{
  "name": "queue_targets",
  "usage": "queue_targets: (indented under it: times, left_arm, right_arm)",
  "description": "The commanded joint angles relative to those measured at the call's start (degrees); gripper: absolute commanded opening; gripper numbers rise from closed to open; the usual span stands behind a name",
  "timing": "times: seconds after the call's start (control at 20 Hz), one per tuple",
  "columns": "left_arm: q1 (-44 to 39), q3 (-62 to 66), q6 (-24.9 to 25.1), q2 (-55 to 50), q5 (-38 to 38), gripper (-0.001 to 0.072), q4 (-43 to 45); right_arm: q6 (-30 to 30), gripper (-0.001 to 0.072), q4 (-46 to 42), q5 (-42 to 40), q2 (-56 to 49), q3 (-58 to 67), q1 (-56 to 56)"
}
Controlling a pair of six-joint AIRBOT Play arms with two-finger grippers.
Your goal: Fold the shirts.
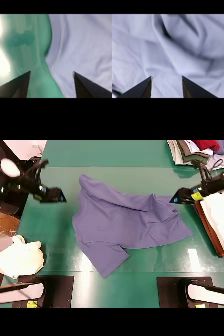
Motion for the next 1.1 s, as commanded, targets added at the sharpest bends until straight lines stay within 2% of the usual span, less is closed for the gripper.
queue_targets:
  times: [0.0, 0.15, 0.25, 0.45, 0.65, 0.8, 0.85, 0.95, 1.05]
  left_arm:
    - [0.4, -22.4, 0.6, 11.1, 4.5, 0.062, -7.6]
    - [0.4, -36.6, 0.9, 17.0, 8.8, 0.0619, -13.9]
    - [0.4, -41.3, 1.9, 18.3, 9.9, 0.0619, -16.0]
    - [-0.9, -44.3, 6.5, 18.3, 11.4, 0.0619, -21.4]
    - [-10.7, -44.3, 5.7, 18.1, 17.5, 0.0619, -21.4]
    - [-13.2, -44.3, 3.3, 18.1, 18.8, 0.0618, -21.3]
    - [-13.2, -44.3, 3.3, 18.1, 18.4, 0.0531, -21.2]
    - [-13.2, -44.2, 3.3, 18.1, 18.6, 0.0019, -21.2]
    - [-12.4, -42.2, 3.3, 18.2, 17.3, 0.0024, -20.6]
  right_arm:
    - [-0.6, 0.0429, 0.1, -1.2, 8.0, -9.6, -1.6]
    - [-0.6, 0.0429, 0.1, -4.9, 13.2, -14.2, -1.6]
    - [-0.6, 0.0429, 0.0, -6.3, 15.7, -15.8, -1.6]
    - [-0.5, 0.0429, 0.1, -6.4, 18.5, -16.2, -1.6]
    - [-0.5, 0.0429, 0.1, -6.1, 19.4, -16.1, -1.6]
    - [-0.5, 0.0429, 0.1, -5.9, 19.4, -16.1, -1.6]
    - [-0.5, 0.0429, 0.1, -5.9, 19.4, -16.1, -1.6]
    - [-0.5, 0.0429, 0.0, -5.4, 19.4, -16.1, -1.6]
    - [-0.5, 0.0429, -0.2, -2.9, 19.4, -16.2, -2.6]
